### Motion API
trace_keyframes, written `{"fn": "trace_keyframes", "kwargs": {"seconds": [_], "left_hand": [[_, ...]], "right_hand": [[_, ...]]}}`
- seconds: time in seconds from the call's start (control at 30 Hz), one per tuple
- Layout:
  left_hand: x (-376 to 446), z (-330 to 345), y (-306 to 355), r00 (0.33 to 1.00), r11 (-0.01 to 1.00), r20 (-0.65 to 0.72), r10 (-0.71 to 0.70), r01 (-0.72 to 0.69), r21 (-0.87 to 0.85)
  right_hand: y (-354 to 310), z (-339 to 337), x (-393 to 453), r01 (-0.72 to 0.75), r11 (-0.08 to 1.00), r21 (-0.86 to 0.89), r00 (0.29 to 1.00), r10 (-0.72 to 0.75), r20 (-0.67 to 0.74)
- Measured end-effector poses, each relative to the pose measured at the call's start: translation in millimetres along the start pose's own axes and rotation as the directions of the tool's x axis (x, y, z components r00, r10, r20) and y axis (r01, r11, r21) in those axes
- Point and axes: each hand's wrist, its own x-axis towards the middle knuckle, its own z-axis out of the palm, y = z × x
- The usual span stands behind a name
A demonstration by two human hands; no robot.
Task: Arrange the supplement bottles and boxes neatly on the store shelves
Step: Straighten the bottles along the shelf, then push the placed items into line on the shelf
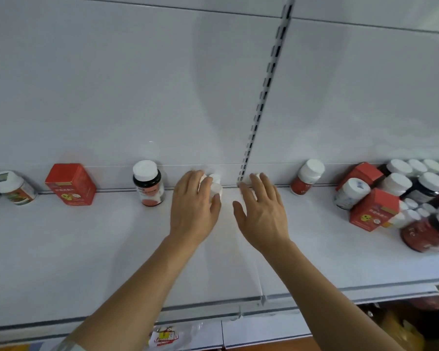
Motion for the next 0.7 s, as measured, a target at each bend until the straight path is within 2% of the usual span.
{"fn": "trace_keyframes", "kwargs": {"seconds": [0.13,0.37,0.7], "left_hand": [[-3,4,43,0.998,0.999,0.050,0.036,-0.036,-0.003],[-6,19,158,0.987,0.984,0.094,0.130,-0.117,-0.131],[-34,59,321,0.969,0.974,0.226,0.100,-0.049,-0.222]], "right_hand": [[24,-28,-25,-0.036,0.998,-0.044,0.999,0.035,-0.012],[103,-81,-84,-0.154,0.984,-0.090,0.988,0.152,-0.027],[257,-160,-169,-0.257,0.957,-0.133,0.966,0.260,0.005]]}}
